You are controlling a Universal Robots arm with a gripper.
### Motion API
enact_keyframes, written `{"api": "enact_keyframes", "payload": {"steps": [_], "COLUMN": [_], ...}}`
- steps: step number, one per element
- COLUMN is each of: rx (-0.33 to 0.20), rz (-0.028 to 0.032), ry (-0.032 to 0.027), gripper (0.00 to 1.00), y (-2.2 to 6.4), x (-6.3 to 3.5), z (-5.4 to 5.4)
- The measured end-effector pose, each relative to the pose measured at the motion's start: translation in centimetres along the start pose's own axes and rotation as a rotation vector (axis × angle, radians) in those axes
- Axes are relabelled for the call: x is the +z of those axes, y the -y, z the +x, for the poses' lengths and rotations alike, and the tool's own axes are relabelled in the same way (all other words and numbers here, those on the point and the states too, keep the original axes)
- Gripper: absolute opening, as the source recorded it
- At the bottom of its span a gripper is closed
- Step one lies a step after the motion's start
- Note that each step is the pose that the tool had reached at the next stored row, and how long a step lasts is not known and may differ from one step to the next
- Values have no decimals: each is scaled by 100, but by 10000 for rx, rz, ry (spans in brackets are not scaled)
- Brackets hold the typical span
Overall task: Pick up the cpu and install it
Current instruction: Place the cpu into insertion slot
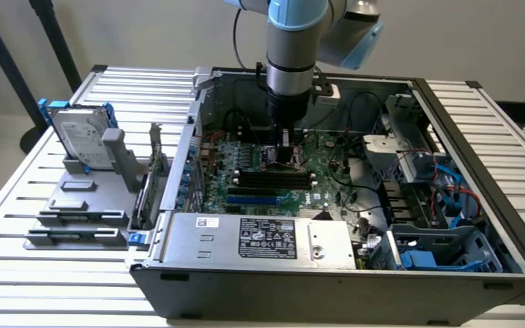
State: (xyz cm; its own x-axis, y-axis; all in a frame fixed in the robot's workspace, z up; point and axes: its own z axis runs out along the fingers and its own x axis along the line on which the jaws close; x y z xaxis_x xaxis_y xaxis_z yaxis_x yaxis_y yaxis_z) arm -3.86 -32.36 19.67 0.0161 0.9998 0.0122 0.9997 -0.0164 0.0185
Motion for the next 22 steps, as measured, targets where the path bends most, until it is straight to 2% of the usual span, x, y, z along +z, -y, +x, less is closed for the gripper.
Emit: {"api": "enact_keyframes", "payload": {"steps": [9,11,12,18,22], "rx": [0,0,0,0,0], "rz": [-3,-3,-2,-2,-1], "ry": [21,22,24,26,27], "gripper": [55,56,63,63,63], "y": [0,1,2,4,3], "x": [6,7,7,6,-59], "z": [1,2,2,1,2]}}
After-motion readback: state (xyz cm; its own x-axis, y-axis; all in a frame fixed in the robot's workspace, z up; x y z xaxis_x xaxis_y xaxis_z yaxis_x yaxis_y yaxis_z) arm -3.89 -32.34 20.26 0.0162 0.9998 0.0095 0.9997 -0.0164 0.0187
